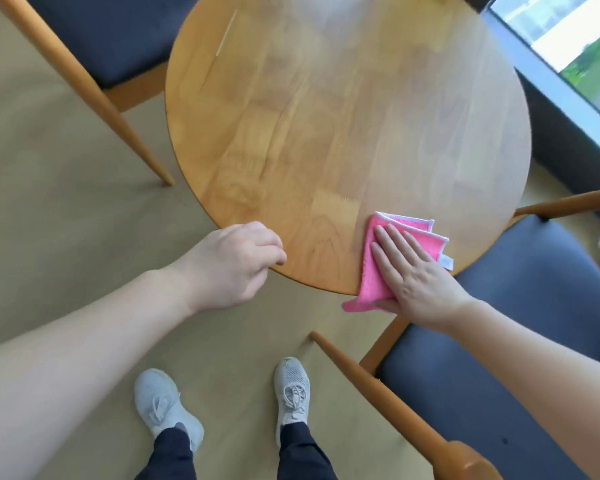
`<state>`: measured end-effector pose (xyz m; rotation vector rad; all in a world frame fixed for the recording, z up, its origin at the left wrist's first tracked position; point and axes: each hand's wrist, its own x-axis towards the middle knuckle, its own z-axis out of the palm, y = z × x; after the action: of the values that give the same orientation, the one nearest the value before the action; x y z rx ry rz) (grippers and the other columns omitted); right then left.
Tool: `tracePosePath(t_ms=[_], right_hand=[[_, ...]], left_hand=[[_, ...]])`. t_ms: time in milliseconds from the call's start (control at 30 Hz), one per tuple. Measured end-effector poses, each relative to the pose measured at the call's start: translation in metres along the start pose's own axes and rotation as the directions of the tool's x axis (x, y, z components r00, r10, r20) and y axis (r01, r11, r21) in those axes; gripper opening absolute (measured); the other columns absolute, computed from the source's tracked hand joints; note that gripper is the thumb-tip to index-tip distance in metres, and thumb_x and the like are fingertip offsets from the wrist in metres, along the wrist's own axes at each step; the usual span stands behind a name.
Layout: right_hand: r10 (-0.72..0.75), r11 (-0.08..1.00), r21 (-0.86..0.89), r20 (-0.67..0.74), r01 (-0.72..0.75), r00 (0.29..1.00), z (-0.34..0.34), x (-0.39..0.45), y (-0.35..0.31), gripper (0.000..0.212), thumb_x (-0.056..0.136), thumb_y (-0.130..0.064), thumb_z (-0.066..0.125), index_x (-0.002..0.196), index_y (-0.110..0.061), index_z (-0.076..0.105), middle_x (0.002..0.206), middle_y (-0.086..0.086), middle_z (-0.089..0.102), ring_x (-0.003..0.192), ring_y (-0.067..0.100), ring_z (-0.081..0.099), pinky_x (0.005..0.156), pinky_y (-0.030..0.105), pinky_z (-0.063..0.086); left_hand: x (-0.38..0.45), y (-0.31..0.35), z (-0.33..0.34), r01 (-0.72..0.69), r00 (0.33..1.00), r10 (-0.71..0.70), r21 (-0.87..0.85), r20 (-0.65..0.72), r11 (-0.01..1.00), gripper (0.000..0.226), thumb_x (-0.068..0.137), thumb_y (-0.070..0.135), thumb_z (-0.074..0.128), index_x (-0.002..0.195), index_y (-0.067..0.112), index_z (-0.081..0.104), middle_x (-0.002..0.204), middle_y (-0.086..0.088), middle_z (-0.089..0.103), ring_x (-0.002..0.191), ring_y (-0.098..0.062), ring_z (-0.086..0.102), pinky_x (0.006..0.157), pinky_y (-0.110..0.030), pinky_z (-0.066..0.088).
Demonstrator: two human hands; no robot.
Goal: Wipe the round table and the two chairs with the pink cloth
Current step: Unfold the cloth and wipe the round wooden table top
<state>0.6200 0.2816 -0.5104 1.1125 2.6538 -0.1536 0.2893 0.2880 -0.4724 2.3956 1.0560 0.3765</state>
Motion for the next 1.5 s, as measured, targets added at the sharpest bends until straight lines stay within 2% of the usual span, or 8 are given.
tracePosePath(t_ms=[167,400,533,733,800,933,1233,1500], right_hand=[[0.043,0.999,-0.009,-0.032,-0.043,0.999,0.0,0.014,-0.02,0.089,0.091,-0.063,0.037,0.143,0.009,0.028,0.149,0.031,0.025,0.14,0.046,0.023,0.112,0.059,0.025],[0.204,0.979,0.008,-0.03,-0.204,0.978,-0.008,0.063,-0.081,0.097,0.09,-0.07,0.03,0.145,0.008,0.018,0.152,0.03,0.018,0.143,0.042,0.014,0.117,0.053,0.014],[0.281,0.96,-0.001,-0.024,-0.281,0.959,-0.015,0.078,-0.101,0.094,0.09,-0.068,0.026,0.144,0.009,0.014,0.151,0.026,0.01,0.142,0.041,0.012,0.115,0.051,0.012],[0.315,0.949,-0.047,0.052,-0.313,0.948,-0.025,0.082,-0.108,0.095,0.09,-0.068,0.016,0.143,0.01,0.016,0.151,0.027,0.013,0.142,0.039,0.01,0.114,0.05,0.014],[0.331,0.943,-0.059,0.07,-0.327,0.941,-0.028,0.085,-0.112,0.1,0.089,-0.072,0.004,0.144,0.01,0.014,0.152,0.025,0.005,0.143,0.038,0.003,0.116,0.048,0.008],[0.354,0.935,-0.043,0.077,-0.352,0.932,-0.028,0.106,-0.124,0.105,0.08,-0.078,-0.013,0.147,0.003,-0.01,0.153,0.019,-0.018,0.143,0.032,-0.019,0.115,0.04,-0.014],[0.369,0.929,-0.011,-0.006,-0.369,0.929,-0.031,0.164,-0.15,0.083,0.101,-0.057,0.024,0.141,0.0,-0.021,0.149,0.02,-0.025,0.141,0.032,-0.022,0.11,0.038,-0.024],[0.433,0.901,0.011,0.045,-0.433,0.9,-0.054,0.233,-0.165,0.077,0.093,-0.046,0.006,0.147,0.006,-0.012,0.156,0.027,-0.014,0.145,0.039,-0.015,0.117,0.044,-0.011]], left_hand=[[-0.02,-0.005,-0.005,0.059,0.998,-0.058,0.012,-0.03,0.998,0.022,0.069,-0.006,0.061,0.084,0.006,0.072,0.086,-0.005,0.068,0.076,-0.026,0.063,0.068,-0.035,0.054],[-0.065,-0.02,-0.003,0.159,0.987,-0.159,-0.003,-0.034,0.987,0.022,0.071,-0.001,0.056,0.082,0.007,0.072,0.086,-0.004,0.069,0.077,-0.026,0.064,0.071,-0.033,0.05],[-0.091,-0.028,-0.013,0.151,0.988,-0.152,-0.012,-0.015,0.988,0.022,0.069,-0.008,0.065,0.083,0.007,0.072,0.086,-0.003,0.069,0.077,-0.025,0.064,0.07,-0.036,0.054],[-0.118,-0.041,-0.026,0.152,0.988,-0.152,-0.008,-0.03,0.988,0.025,0.066,-0.009,0.07,0.083,0.009,0.073,0.086,-0.003,0.069,0.077,-0.024,0.064,0.068,-0.036,0.055],[-0.124,-0.045,-0.027,0.165,0.985,-0.166,-0.009,-0.046,0.986,0.025,0.067,-0.008,0.069,0.084,0.01,0.073,0.087,-0.002,0.069,0.078,-0.024,0.064,0.069,-0.035,0.054],[-0.134,-0.048,-0.027,0.197,0.978,-0.198,-0.023,-0.061,0.98,0.024,0.07,-0.007,0.067,0.086,0.01,0.073,0.088,-0.002,0.069,0.08,-0.025,0.063,0.071,-0.034,0.052],[-0.143,-0.066,-0.03,0.271,0.959,-0.276,-0.067,-0.07,0.96,0.024,0.077,-0.004,0.059,0.092,0.01,0.072,0.096,-0.003,0.068,0.09,-0.026,0.061,0.079,-0.038,0.05],[-0.149,-0.096,-0.04,0.354,0.928,-0.362,-0.098,-0.083,0.93,0.026,0.083,-0.002,0.053,0.098,0.01,0.071,0.102,-0.002,0.066,0.098,-0.024,0.058,0.084,-0.039,0.047]])
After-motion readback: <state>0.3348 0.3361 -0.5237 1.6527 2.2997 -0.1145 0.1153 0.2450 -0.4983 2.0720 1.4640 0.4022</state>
